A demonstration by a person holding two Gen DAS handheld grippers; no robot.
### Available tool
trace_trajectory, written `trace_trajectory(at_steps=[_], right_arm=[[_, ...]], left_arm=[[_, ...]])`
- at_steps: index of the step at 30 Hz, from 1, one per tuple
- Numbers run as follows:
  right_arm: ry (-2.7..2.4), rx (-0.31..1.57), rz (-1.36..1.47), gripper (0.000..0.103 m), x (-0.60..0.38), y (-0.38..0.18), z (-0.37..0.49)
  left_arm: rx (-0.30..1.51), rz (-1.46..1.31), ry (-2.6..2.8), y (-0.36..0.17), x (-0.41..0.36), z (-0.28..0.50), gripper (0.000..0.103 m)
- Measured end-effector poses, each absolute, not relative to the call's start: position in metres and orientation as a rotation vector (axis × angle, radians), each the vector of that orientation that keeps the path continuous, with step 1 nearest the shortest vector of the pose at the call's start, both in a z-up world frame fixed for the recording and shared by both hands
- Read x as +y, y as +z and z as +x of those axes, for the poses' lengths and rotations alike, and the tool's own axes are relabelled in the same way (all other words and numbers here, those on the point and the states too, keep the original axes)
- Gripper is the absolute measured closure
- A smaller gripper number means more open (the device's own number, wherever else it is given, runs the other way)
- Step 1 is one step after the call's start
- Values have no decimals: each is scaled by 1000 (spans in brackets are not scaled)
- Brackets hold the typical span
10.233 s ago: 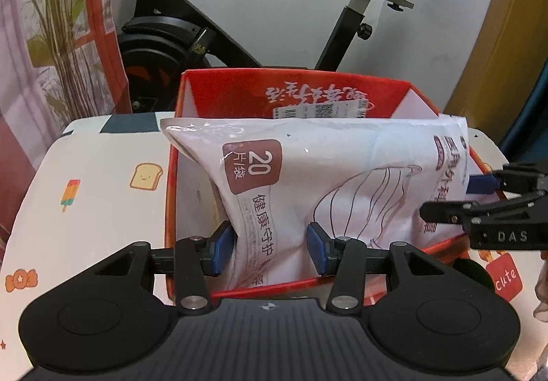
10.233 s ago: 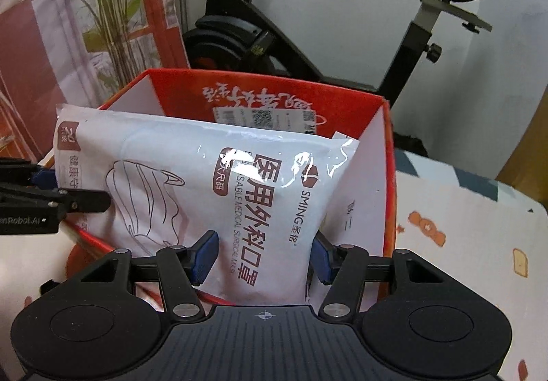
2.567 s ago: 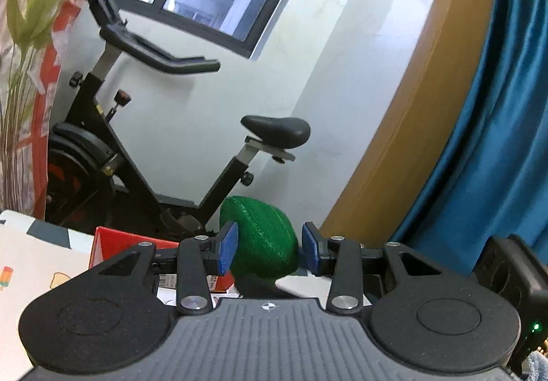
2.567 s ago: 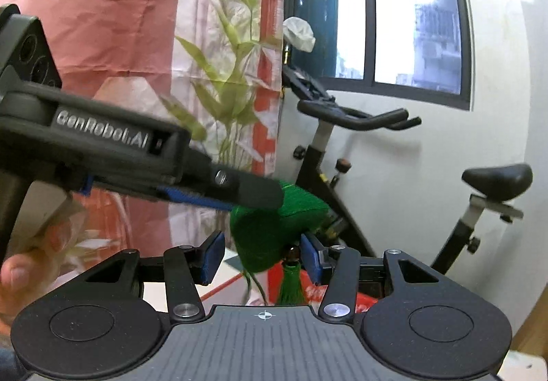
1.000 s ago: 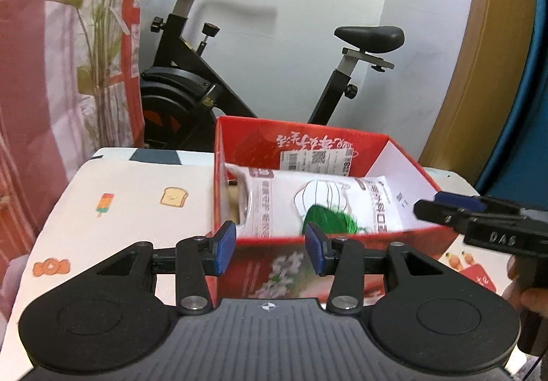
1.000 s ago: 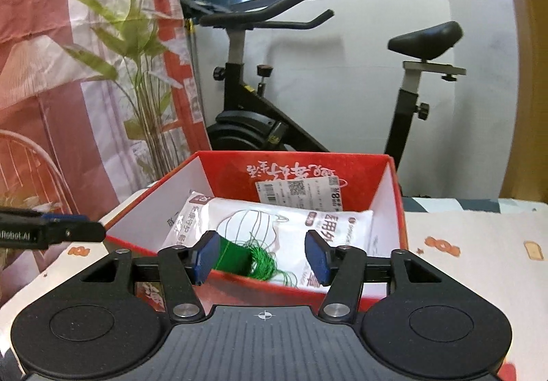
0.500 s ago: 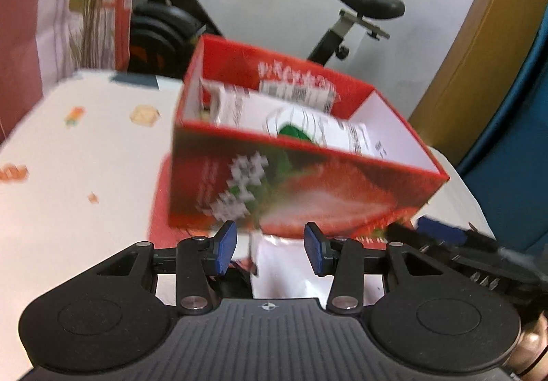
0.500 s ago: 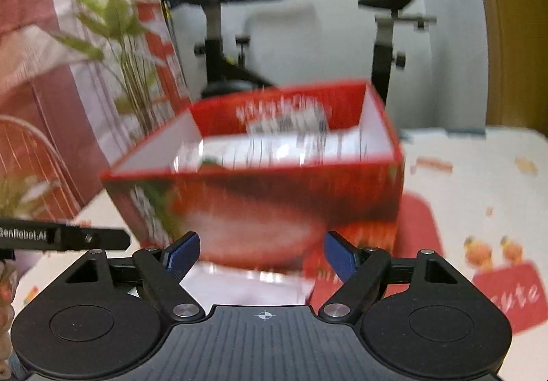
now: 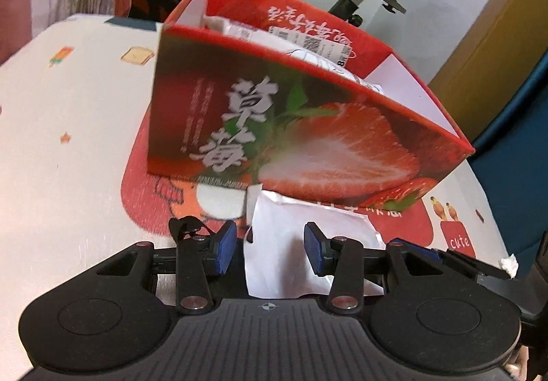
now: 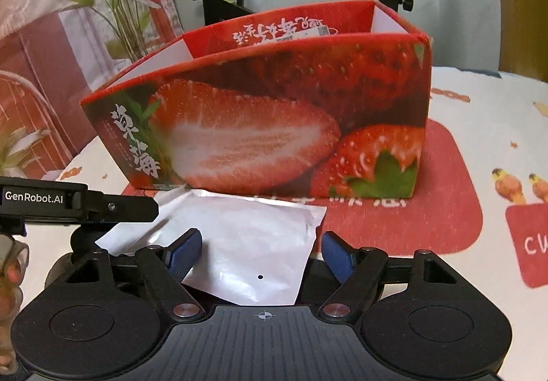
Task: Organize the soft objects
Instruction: 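Withdraw both grippers and move them to the white foil packet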
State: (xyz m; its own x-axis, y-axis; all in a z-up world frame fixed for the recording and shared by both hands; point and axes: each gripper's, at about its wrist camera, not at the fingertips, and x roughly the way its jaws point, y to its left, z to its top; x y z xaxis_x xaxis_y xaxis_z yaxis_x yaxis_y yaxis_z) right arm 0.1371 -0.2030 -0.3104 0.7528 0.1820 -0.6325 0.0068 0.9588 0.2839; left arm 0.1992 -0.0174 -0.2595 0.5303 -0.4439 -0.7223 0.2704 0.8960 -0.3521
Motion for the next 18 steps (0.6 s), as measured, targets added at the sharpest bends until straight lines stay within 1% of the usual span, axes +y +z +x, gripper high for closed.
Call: trace_trajectory(at_steps=[11, 13, 18], right_arm=[[122, 722, 309, 31, -210, -320, 134], [125, 720, 313, 31, -210, -321, 134], [136, 720, 313, 30, -210, -321, 134]], left_arm=[[956, -211, -475, -272, -25, 217, 57], [986, -243, -496, -278, -25, 224, 55], [991, -286, -506, -284, -20, 224, 55]])
